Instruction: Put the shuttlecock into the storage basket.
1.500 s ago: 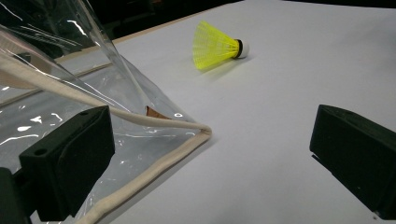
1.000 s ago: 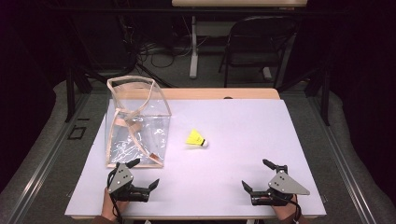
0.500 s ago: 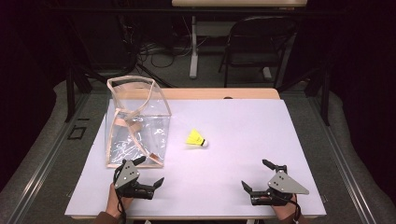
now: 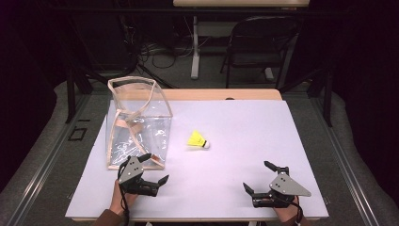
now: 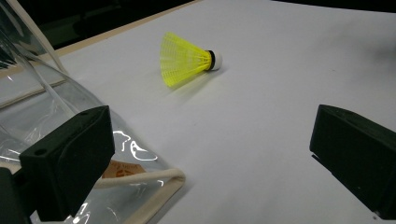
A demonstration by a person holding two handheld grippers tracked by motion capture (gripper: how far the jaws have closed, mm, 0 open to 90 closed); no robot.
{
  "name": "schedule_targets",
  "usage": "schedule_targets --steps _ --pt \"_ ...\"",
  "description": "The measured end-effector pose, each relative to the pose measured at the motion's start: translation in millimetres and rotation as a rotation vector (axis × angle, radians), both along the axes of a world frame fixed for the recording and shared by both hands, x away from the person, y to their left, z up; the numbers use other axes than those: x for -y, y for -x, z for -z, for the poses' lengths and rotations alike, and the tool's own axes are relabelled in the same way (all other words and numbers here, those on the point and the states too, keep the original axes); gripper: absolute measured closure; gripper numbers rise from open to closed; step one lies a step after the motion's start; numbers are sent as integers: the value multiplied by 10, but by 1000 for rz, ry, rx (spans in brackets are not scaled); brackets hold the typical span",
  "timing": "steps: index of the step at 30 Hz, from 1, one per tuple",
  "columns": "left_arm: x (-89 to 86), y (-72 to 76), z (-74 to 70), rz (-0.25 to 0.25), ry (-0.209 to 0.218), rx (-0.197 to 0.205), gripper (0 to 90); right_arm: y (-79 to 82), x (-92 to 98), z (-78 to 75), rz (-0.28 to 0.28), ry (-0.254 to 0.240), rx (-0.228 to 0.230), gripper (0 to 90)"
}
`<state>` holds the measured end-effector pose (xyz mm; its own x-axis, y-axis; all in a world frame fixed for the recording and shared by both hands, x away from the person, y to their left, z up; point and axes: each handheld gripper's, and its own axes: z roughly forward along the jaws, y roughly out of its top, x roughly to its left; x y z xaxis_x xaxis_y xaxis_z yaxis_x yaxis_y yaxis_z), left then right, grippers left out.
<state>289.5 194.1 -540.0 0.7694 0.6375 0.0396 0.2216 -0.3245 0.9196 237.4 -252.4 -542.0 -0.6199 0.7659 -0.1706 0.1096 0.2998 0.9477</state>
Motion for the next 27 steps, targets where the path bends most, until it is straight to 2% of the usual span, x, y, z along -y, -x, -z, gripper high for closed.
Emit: schedule_targets --steps 13,27 --pt "137 -152 -93 54 -6 -15 0 1 11 3 5 2 -4 0" --pt "274 -276 -143 85 -46 -36 0 6 2 2 3 3 -5 0"
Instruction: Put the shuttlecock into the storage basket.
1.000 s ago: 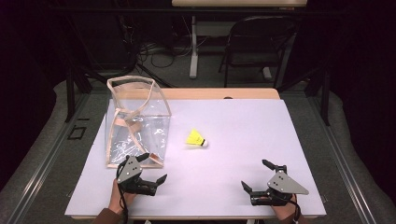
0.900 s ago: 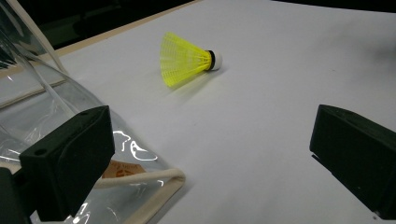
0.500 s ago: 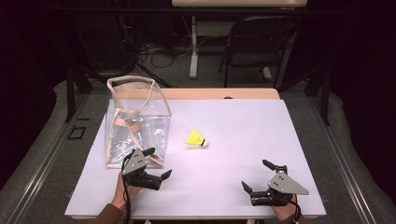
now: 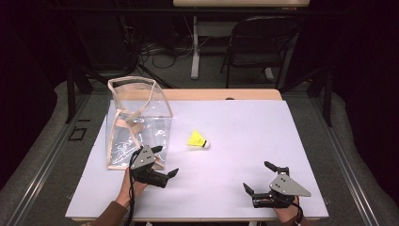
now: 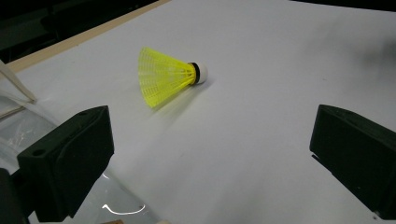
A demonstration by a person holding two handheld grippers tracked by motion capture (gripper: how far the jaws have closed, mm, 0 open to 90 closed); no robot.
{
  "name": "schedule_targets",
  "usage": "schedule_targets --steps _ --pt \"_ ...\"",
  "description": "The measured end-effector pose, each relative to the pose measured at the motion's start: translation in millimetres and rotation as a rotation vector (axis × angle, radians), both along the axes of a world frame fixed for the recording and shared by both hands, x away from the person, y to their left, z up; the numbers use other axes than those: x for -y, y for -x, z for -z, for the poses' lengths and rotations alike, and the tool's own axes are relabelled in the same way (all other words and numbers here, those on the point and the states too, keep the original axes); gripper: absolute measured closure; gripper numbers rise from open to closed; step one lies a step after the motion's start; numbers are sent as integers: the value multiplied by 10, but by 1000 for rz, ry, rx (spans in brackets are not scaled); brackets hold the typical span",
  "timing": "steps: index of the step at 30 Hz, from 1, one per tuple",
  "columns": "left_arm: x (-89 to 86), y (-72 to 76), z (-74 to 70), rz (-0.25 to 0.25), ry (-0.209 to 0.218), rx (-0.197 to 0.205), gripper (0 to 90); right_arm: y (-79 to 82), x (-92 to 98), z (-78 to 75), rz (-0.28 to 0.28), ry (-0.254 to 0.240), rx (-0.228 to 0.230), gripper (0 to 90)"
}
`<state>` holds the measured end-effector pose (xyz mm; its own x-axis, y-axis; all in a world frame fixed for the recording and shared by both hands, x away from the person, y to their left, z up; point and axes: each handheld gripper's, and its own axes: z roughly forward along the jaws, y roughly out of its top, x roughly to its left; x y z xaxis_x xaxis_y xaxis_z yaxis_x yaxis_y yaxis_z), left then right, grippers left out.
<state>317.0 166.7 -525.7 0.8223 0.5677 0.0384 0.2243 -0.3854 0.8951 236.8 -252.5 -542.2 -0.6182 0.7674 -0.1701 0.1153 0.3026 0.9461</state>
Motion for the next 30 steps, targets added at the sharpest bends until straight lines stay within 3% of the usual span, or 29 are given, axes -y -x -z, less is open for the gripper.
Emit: schedule_targets --steps 30 --pt "204 -275 -93 12 -40 -34 0 -9 -10 8 -2 3 -6 0"
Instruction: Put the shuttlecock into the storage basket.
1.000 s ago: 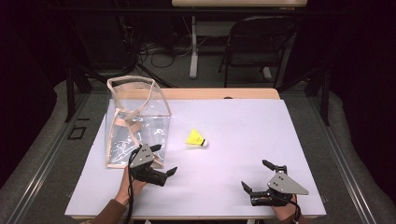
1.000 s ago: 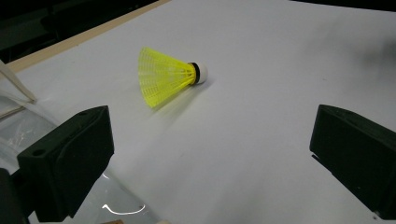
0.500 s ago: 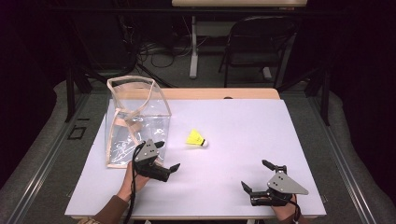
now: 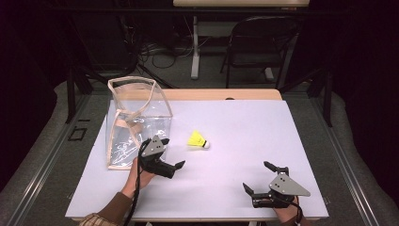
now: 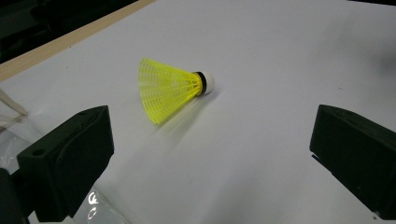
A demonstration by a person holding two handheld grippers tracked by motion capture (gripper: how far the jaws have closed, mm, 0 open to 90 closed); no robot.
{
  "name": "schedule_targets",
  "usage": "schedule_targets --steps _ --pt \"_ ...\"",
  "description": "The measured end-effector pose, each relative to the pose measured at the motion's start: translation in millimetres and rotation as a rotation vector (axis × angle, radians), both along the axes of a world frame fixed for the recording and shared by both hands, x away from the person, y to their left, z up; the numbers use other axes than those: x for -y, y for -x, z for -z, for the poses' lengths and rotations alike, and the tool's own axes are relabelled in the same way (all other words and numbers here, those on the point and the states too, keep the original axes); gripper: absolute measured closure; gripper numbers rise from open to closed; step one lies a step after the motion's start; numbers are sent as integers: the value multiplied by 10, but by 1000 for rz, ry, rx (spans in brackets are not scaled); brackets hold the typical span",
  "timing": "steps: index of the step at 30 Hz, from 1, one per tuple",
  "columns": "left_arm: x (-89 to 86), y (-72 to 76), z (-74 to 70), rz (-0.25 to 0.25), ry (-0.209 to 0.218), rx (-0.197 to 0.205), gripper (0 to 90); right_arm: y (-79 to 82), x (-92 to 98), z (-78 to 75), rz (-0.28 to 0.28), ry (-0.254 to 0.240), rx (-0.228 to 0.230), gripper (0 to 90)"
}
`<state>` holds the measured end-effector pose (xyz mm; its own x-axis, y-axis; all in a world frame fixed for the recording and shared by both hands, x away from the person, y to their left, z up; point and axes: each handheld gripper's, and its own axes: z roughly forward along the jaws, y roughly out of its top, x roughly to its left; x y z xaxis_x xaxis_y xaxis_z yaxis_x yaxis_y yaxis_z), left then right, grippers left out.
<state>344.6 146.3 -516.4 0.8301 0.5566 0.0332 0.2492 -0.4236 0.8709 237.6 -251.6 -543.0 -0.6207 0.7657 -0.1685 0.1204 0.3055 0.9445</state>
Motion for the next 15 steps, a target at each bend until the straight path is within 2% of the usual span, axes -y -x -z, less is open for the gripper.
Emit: schedule_targets --steps 15 --pt "80 -141 0 6 -12 -22 0 -1 1 0 1 1 -1 0"
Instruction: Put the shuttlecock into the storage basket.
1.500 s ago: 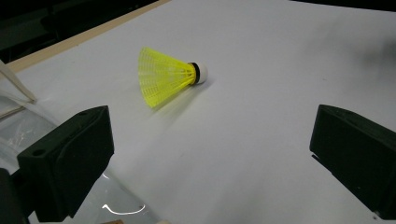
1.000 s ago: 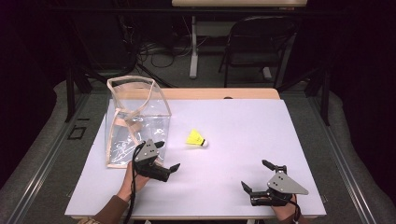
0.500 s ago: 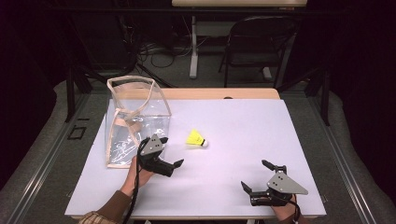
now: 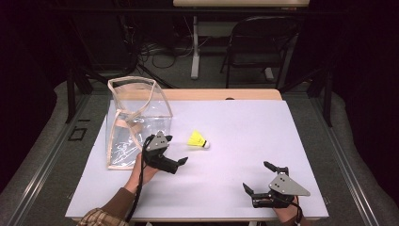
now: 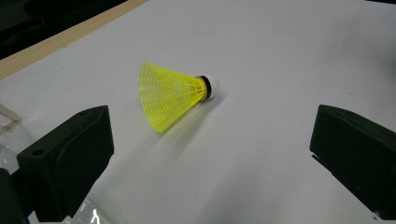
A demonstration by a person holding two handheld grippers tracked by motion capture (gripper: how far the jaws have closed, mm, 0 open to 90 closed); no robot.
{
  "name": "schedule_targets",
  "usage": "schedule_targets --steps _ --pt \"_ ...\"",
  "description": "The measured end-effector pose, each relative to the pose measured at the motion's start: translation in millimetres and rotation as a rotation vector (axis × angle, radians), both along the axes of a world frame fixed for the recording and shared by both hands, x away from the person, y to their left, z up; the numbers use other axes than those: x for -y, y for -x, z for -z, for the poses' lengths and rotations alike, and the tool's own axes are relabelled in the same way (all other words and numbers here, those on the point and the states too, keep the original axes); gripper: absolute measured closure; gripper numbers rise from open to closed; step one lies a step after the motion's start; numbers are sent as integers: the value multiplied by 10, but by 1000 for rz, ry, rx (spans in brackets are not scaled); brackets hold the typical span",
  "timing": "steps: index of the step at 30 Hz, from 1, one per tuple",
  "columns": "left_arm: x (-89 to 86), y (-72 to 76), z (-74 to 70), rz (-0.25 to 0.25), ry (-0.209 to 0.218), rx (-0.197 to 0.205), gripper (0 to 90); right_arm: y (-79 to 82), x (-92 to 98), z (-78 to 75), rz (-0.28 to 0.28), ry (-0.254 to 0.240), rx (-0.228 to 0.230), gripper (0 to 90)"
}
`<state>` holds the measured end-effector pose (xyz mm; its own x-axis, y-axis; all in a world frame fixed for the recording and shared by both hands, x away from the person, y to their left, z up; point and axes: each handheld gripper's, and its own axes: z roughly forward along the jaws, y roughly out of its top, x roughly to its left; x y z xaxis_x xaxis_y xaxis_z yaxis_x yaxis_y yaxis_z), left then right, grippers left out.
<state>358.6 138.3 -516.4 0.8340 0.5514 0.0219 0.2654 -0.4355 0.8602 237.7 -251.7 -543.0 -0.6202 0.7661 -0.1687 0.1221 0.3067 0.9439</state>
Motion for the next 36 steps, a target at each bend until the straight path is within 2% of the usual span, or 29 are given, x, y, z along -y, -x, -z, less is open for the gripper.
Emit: schedule_targets --steps 7,16,23,26,30,36 --pt "33 -80 -24 1 6 -14 0 2 -2 -2 -1 2 0 0" --pt "106 -211 -1 18 -12 -36 0 -1 2 2 0 1 -4 0" --pt "145 -290 -4 27 -29 -35 3 -6 -1 5 1 4 -6 0" --pt "163 -343 19 37 -38 -54 19 -2 -4 4 0 4 -4 0" --pt "176 -388 16 39 -30 -76 49 -1 -5 4 -1 6 -4 0" --pt "207 -446 2 47 -47 -74 68 -5 -8 6 1 8 -4 1"
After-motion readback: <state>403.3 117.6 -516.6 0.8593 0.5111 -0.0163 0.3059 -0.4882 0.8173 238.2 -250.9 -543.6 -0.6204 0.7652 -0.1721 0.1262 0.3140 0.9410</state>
